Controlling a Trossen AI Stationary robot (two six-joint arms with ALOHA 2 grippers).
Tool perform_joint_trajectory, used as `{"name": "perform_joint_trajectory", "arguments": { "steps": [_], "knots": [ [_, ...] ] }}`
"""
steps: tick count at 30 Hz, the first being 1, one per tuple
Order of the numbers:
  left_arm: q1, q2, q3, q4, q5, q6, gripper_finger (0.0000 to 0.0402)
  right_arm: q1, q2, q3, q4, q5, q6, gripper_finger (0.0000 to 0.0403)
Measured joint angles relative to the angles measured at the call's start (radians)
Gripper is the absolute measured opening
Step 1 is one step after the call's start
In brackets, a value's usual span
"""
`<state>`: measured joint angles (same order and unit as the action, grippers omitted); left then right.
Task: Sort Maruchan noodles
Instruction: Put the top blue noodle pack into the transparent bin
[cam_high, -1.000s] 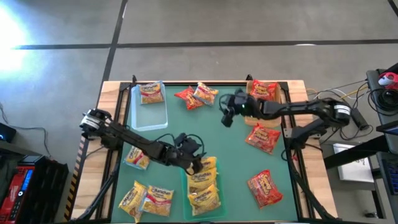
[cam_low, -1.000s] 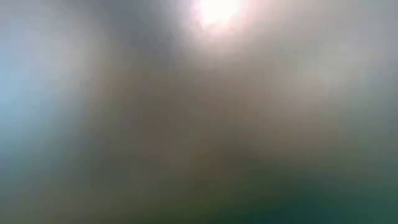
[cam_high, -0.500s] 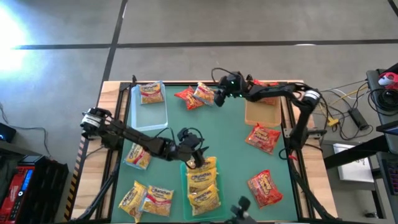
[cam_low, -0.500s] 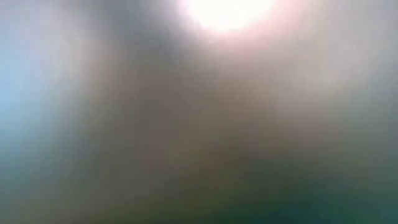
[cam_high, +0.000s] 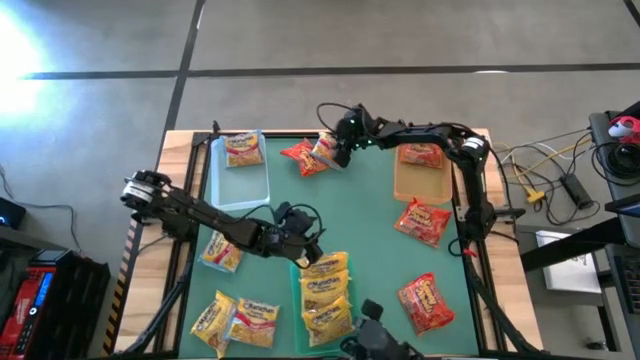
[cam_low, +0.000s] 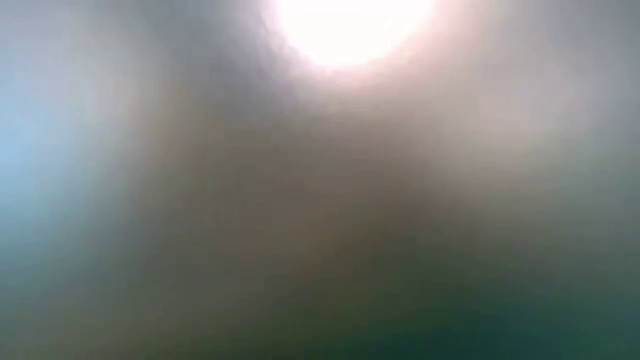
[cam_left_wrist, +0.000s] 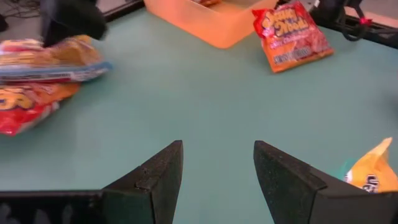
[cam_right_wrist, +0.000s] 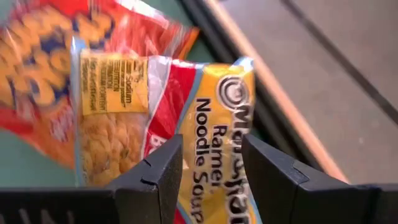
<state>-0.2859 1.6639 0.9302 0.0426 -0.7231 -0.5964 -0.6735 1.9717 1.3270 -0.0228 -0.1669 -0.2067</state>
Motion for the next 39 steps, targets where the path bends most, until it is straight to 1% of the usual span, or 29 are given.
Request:
{"name": "perform_joint_trajectory", "arguments": {
  "steps": [3, 6, 10, 13, 16, 18, 25, 30, 33, 36, 38, 39],
  "knots": [
    [0.0, -0.03, -0.019, -0.005, -0.017, -0.003, 0.018, -0.005, 0.017, 0.028, -0.085, -0.054, -0.004, 0.0155],
    [0.0, -0.065, -0.032, -0.01, -0.028, -0.004, 0.018, -0.006, 0.019, 0.023, -0.147, -0.118, -0.004, 0.0155],
    [0.0, -0.105, -0.05, -0.015, -0.036, 0.006, 0.018, 0.004, -0.01, -0.004, -0.224, -0.18, -0.003, 0.0155],
    [0.003, -0.129, -0.064, -0.013, -0.043, 0.011, 0.018, 0.012, -0.036, -0.017, -0.282, -0.235, 0.026, 0.0155],
    [0.009, -0.141, -0.078, -0.014, -0.055, 0.01, 0.018, 0.033, -0.054, -0.027, -0.338, -0.307, 0.049, 0.0155],
    [0.016, -0.142, -0.084, -0.015, -0.055, 0.006, 0.018, 0.058, -0.062, -0.031, -0.373, -0.338, 0.049, 0.0155],
    [0.035, -0.14, -0.095, -0.016, -0.053, -0.03, 0.018, 0.157, -0.074, -0.036, -0.435, -0.392, 0.006, 0.0155],
    [0.038, -0.14, -0.128, -0.012, -0.05, -0.099, 0.018, 0.185, -0.147, -0.039, -0.493, -0.391, -0.015, 0.0155],
    [0.061, -0.14, -0.166, 0.039, -0.002, -0.132, 0.018, 0.189, -0.221, -0.074, -0.501, -0.391, -0.011, 0.0155],
    [0.097, -0.14, -0.199, 0.13, 0.075, -0.119, 0.018, 0.193, -0.312, -0.147, -0.49, -0.391, 0.006, 0.0155],
    [0.129, -0.14, -0.222, 0.19, 0.143, -0.102, 0.018, 0.196, -0.378, -0.223, -0.436, -0.383, 0.04, 0.0155],
    [0.147, -0.14, -0.234, 0.217, 0.173, -0.101, 0.018, 0.199, -0.407, -0.266, -0.379, -0.383, 0.071, 0.0155]
  ]
}}
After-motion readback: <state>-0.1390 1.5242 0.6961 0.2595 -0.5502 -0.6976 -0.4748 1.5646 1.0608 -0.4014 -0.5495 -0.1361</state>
